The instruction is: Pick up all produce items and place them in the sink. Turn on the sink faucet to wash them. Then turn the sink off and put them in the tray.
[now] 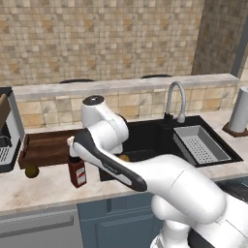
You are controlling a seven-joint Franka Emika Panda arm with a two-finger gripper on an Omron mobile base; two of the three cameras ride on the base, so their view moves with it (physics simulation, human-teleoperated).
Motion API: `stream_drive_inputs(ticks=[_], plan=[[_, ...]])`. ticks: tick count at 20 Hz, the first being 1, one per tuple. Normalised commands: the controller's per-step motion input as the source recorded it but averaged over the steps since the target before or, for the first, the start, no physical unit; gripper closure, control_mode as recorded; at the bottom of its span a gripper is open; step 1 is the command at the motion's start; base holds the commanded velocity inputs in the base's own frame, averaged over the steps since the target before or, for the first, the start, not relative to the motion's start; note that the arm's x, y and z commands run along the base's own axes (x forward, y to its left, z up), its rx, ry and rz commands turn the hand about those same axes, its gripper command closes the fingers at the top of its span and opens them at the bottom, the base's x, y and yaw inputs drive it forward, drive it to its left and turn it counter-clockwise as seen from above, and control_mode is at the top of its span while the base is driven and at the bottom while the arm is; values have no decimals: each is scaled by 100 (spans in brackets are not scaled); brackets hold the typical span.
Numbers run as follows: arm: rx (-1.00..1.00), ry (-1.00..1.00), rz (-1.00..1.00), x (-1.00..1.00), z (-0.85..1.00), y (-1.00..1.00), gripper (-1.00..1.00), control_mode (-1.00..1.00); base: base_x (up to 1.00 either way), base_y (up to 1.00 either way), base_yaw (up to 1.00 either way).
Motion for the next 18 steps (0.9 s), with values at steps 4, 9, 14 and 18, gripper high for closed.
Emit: stream_drive_inputs(ticks=[4,9,14,18], plan=[[0,15,5,-4,0,87,-100,-100,0,0,0],[0,16,5,0,0,90,-100,-100,0,0,0],[0,12,3,0,0,84,-100,-100,0,0,0],[0,0,0,2,0,69,-100,-100,0,0,0]])
